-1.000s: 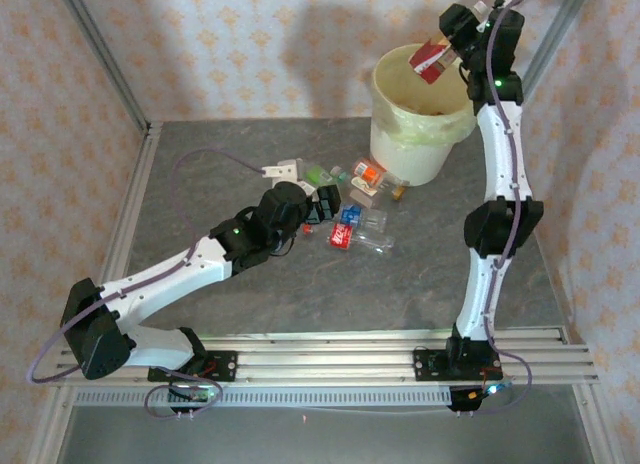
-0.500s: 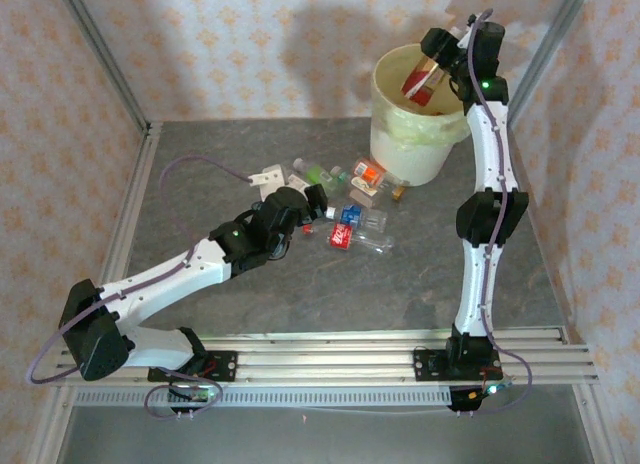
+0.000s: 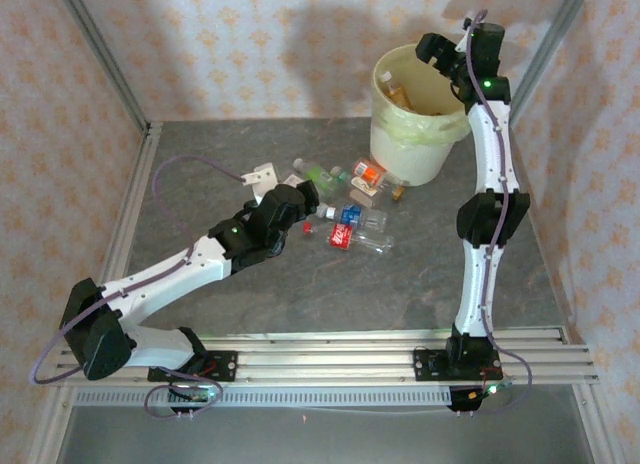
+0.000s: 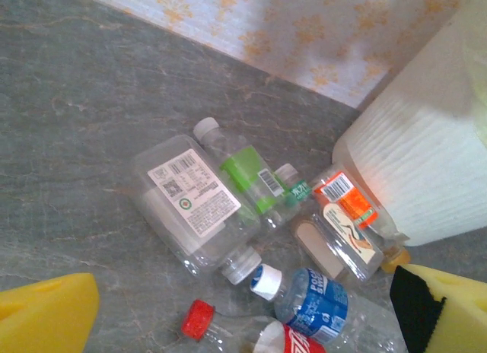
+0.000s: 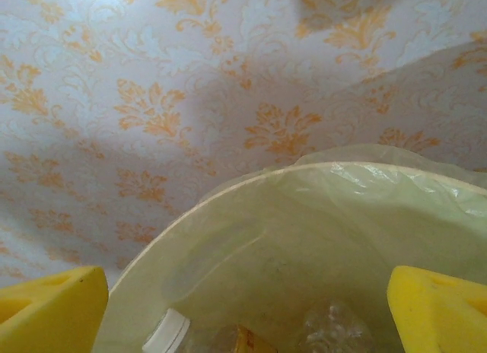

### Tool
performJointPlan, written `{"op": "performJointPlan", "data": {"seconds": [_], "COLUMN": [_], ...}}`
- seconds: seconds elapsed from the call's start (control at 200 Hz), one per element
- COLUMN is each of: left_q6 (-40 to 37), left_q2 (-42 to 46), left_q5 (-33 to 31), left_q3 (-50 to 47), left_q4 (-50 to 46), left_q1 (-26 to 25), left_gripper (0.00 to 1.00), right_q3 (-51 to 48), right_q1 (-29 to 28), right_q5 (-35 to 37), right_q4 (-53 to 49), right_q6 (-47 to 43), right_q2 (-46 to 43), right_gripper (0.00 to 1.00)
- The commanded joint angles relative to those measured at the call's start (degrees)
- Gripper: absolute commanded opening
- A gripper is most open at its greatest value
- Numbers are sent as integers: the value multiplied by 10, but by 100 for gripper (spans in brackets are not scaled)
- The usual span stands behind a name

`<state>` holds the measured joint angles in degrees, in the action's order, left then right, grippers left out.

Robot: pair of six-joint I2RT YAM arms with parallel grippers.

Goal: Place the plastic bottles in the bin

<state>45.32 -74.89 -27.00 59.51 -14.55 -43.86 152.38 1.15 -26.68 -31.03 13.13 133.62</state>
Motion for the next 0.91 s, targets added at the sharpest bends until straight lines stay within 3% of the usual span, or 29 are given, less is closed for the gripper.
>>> {"op": "performJointPlan", "data": {"seconds": [0.0, 0.28, 0.45, 0.635, 0.901], "left_q6": [20, 41, 63, 82, 115], "left_q2": [-1, 15, 29, 19, -72], "left_q5": [-32, -40, -45, -38, 55], "left_q3": [-15, -57, -75, -52, 53], "left_q4": [8, 19, 6, -55, -153], "left_q1": [9, 18, 28, 46, 110], "left_gripper": [100, 100, 100, 100, 100], "right_q3": [10, -106, -323, -577, -861], "right_q1": [-1, -16, -51, -75, -78], "right_q5": [-24, -90, -81, -81, -27], "right_q4": [-22, -36, 43, 166, 216], "right_q6": [-21, -31, -55, -8, 69], "right_q2": [-68, -183, -320, -463, -636], "right_gripper": [95, 95, 95, 95, 96]}}
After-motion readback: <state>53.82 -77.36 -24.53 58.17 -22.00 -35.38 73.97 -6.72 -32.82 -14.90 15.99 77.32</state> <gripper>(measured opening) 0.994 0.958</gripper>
